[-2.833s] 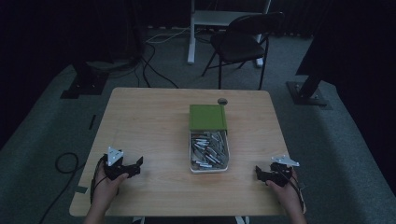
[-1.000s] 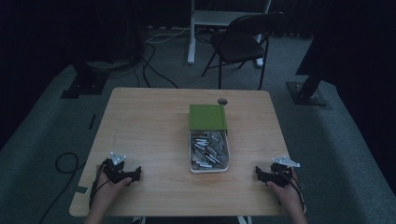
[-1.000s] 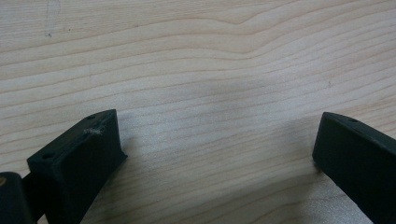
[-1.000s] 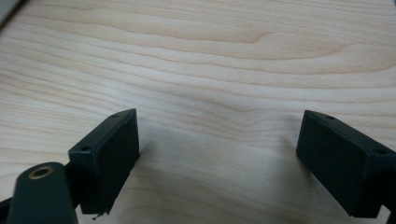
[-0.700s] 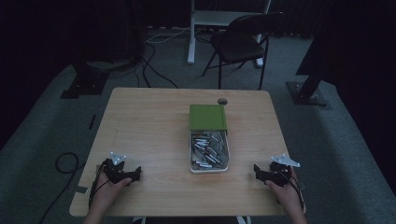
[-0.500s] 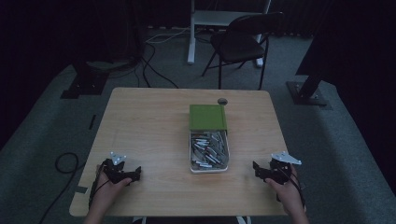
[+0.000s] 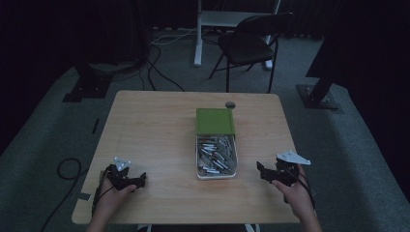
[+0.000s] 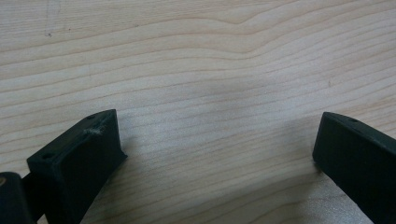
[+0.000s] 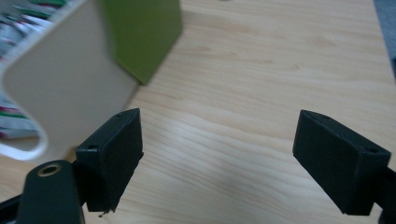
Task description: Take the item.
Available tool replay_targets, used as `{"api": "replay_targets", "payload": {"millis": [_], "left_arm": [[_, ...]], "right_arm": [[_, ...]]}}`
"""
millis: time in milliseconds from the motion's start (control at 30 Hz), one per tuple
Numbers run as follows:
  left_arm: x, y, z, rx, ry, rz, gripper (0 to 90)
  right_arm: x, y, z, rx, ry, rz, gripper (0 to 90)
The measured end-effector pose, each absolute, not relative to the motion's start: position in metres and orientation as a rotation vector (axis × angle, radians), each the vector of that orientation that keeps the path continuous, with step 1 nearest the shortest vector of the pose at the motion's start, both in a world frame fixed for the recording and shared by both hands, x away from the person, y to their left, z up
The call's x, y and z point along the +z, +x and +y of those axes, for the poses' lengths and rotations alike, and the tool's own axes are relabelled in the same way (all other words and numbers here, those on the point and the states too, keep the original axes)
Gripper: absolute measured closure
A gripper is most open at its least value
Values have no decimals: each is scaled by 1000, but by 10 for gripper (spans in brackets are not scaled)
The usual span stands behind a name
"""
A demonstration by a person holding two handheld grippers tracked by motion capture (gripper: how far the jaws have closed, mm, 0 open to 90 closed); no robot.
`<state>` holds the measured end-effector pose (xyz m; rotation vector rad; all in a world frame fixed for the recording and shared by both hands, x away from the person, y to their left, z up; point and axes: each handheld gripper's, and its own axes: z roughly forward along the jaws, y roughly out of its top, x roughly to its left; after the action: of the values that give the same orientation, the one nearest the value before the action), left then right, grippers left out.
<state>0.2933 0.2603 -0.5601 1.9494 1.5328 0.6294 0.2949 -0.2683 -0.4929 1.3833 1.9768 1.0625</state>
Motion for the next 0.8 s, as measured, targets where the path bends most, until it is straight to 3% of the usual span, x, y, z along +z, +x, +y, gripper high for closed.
{"api": "replay_targets", "payload": {"millis": [800], "left_arm": [[-560, 293, 260, 630, 1949, 1533, 17]], "right_arm": [[-459, 296, -220, 1169, 1147, 2084, 209]]}}
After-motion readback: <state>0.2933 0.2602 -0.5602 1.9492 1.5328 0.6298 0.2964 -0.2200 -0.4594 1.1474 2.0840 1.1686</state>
